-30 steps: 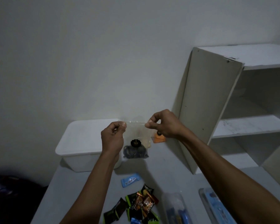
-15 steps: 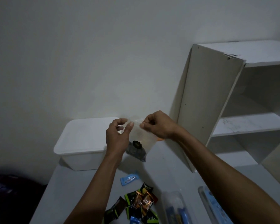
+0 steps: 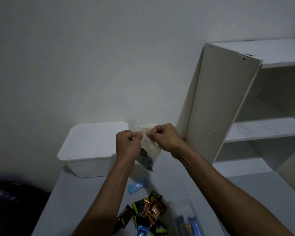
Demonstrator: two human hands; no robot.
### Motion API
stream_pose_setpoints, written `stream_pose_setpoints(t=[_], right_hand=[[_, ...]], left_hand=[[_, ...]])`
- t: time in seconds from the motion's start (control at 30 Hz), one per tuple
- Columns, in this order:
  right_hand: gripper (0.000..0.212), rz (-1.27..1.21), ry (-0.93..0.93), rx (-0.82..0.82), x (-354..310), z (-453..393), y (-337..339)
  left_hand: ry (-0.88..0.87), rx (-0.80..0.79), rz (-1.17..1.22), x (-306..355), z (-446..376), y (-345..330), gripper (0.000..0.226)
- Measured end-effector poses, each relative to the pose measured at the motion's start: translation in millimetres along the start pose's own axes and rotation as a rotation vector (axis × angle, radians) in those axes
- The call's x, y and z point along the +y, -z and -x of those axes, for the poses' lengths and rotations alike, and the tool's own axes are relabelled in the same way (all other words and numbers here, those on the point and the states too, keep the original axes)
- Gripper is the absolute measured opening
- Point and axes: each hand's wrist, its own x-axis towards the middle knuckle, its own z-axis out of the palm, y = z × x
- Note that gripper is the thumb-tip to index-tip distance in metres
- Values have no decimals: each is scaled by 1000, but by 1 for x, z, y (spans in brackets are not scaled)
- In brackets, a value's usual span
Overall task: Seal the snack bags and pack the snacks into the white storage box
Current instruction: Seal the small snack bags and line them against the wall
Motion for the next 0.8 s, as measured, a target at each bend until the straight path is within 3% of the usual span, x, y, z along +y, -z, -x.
stream_pose_setpoints(t=[0.1, 0.27, 0.4, 0.67, 0.8], right_hand=[[24, -34, -20, 0, 1, 1, -2], [25, 113, 13, -134, 3, 5, 8], [22, 71, 36, -78, 7, 6, 2], [22, 26, -51, -132, 7, 14, 1], [20, 67, -8, -36, 11, 15, -4]], left_hand=[[-13, -4, 3, 0, -2, 1, 44], [-3, -22, -11, 1, -5, 9, 29], [20, -70, -32, 3, 1, 8, 16], [130, -87, -16, 3, 11, 5, 17], [130, -128, -34, 2, 12, 5, 16]])
